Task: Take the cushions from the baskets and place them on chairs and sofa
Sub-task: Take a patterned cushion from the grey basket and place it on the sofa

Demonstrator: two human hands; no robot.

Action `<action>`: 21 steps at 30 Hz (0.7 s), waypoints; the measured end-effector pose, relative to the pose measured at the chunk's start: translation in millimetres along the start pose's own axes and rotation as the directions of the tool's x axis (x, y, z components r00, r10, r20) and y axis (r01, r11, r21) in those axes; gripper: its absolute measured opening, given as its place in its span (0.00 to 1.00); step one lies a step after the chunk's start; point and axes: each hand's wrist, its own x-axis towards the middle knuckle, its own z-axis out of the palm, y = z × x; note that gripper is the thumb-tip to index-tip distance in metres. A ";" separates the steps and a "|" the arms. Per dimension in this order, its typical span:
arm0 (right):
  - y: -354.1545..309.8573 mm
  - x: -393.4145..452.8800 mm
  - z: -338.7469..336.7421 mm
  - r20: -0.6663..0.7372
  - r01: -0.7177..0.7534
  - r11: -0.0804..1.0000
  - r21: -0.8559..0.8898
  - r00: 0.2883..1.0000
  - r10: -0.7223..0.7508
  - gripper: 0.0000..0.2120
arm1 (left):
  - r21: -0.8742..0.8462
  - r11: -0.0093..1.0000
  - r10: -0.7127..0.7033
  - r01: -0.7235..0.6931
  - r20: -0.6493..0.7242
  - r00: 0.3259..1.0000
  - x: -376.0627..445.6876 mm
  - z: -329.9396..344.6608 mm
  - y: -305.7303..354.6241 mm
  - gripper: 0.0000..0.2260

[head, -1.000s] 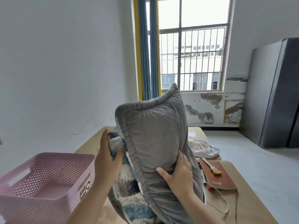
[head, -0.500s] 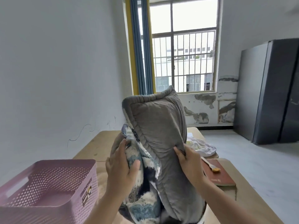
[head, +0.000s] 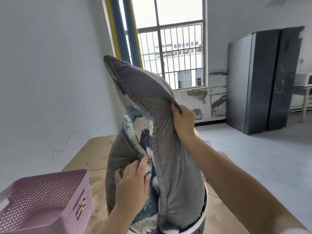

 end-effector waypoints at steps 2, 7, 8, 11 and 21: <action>-15.1 19.0 -2.7 -0.058 -0.005 0.999 0.044 0.998 0.008 0.15 | -0.033 0.999 0.013 -0.012 0.010 1.000 -3.4 2.6 6.6 0.16; -37.7 47.8 -25.2 -0.172 -0.019 0.991 0.129 0.984 0.042 0.16 | -0.177 0.983 -0.050 0.059 0.058 0.997 2.7 -5.8 8.3 0.18; -37.5 47.5 -30.9 -0.185 -0.025 0.990 0.139 0.981 0.051 0.17 | -0.235 0.967 -0.086 0.098 0.059 0.995 8.1 -12.9 10.6 0.22; -32.6 41.1 -51.7 -0.213 -0.094 0.976 0.198 0.968 0.137 0.13 | -0.195 0.963 -0.188 0.186 0.011 0.982 25.9 -37.3 24.4 0.34; 14.6 -2.2 -167.3 -0.167 -0.288 0.870 0.401 0.910 0.378 0.10 | -0.752 0.526 -0.074 0.398 0.425 0.902 65.7 -5.5 123.8 0.45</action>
